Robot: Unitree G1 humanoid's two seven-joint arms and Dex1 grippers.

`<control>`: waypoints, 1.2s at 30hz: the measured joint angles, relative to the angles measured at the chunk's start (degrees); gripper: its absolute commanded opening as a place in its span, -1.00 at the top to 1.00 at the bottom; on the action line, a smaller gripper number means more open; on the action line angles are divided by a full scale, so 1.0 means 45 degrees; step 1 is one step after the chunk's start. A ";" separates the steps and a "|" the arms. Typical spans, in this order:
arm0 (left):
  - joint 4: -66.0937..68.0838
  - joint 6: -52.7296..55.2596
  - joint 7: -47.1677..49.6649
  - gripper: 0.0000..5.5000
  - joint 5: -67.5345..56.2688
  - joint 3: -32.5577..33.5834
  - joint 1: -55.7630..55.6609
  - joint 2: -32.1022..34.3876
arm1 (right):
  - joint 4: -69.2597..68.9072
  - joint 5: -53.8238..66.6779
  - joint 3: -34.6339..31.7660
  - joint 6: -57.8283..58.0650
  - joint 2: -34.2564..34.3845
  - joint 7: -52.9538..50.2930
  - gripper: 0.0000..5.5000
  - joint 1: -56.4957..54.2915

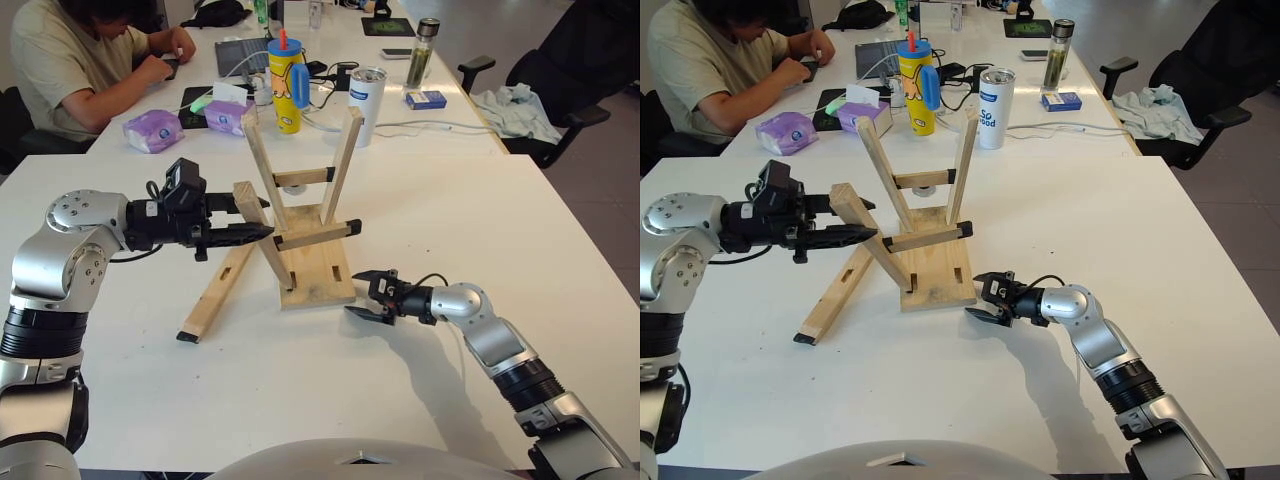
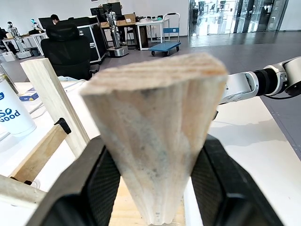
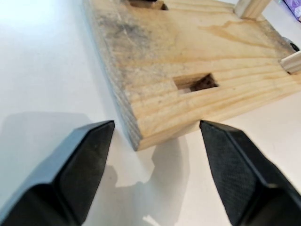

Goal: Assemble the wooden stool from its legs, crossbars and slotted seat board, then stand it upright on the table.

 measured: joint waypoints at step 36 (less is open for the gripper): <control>0.0148 0.0267 0.0065 0.26 0.0555 0.0375 -0.0146 -0.0529 | 0.0244 -0.0010 0.0115 0.0030 0.0195 0.0261 -0.22 -0.0269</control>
